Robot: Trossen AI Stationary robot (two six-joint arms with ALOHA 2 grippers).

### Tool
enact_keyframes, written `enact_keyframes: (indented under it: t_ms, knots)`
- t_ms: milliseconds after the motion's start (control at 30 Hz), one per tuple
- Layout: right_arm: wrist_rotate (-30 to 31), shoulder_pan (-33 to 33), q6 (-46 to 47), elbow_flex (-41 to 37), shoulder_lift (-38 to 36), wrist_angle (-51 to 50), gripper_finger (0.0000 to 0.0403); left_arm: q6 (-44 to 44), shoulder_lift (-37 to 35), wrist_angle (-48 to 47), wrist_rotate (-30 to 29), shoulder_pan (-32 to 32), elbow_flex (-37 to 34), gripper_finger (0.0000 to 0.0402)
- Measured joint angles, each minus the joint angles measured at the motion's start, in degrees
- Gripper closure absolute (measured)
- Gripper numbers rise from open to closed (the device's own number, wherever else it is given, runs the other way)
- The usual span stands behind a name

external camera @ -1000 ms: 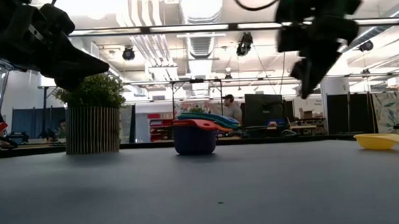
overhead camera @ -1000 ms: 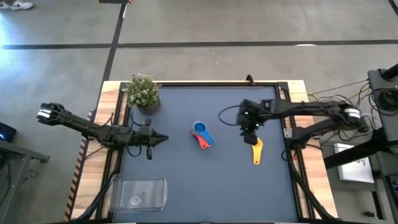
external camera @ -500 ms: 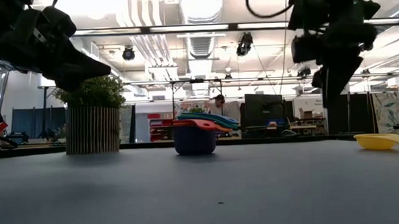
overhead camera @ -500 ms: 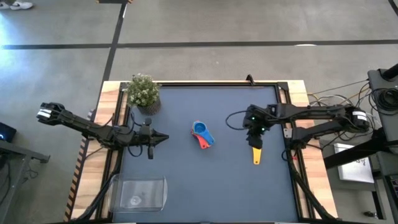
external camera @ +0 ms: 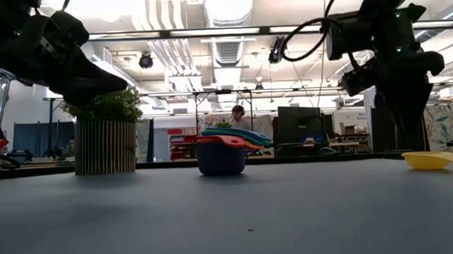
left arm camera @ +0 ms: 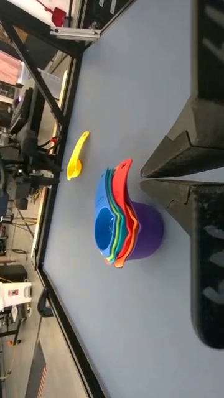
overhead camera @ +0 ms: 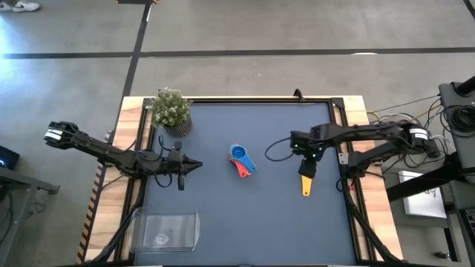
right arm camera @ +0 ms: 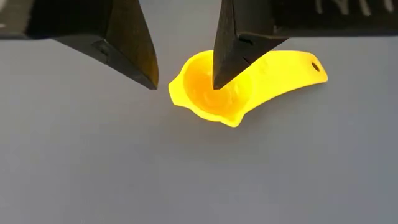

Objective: Nest measuring cups in basket
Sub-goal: Stack the yellow measuring cup on top of the blue measuring cup

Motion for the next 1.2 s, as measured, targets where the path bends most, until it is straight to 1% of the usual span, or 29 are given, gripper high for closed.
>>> enact_keyframes:
  t_ms: [167, 533, 600, 700, 767, 900, 933, 1033, 1200]
  knots:
    - [-0.20, -0.02, -0.05, 0.00, 2.53, 0.30, 0.0252, 0.00, 0.59, 1.10, 0.00, 0.00, 0.00, 0.0402]
    - [-0.31, -0.02, -0.48, 0.00, 10.27, 0.82, 0.0253, 0.00, 0.98, 1.17, 0.00, 0.00, 0.00, 0.0402]
    - [0.08, -0.02, -0.61, 0.00, 11.38, 0.95, 0.0262, 0.00, 0.98, 1.17, 0.00, 0.00, 0.00, 0.0402]
    - [0.07, -0.02, -1.50, 0.00, 12.40, 1.08, 0.0287, 0.00, 0.98, 1.17, 0.00, 0.00, 0.00, 0.0402]
    - [0.09, -0.02, -1.57, 0.02, 12.41, 1.24, 0.0311, 0.00, 0.98, 1.17, 0.00, 0.00, 0.00, 0.0402]
    - [0.07, -0.02, -2.05, 1.06, 11.10, 1.11, 0.0372, 0.00, 0.98, 1.17, 0.00, 0.00, 0.00, 0.0402]
    - [0.06, -0.02, -2.31, 1.65, 10.52, 1.18, 0.0378, 0.00, 0.98, 1.17, 0.00, 0.00, 0.00, 0.0402]
    - [0.06, -0.02, -2.38, 3.83, 8.77, 1.16, 0.0378, 0.00, 0.98, 1.17, 0.00, 0.00, 0.00, 0.0402]
    - [-0.03, -0.01, -3.96, 9.61, 6.45, 1.27, 0.0379, 0.00, 0.98, 1.19, 0.00, 0.00, 0.00, 0.0402]
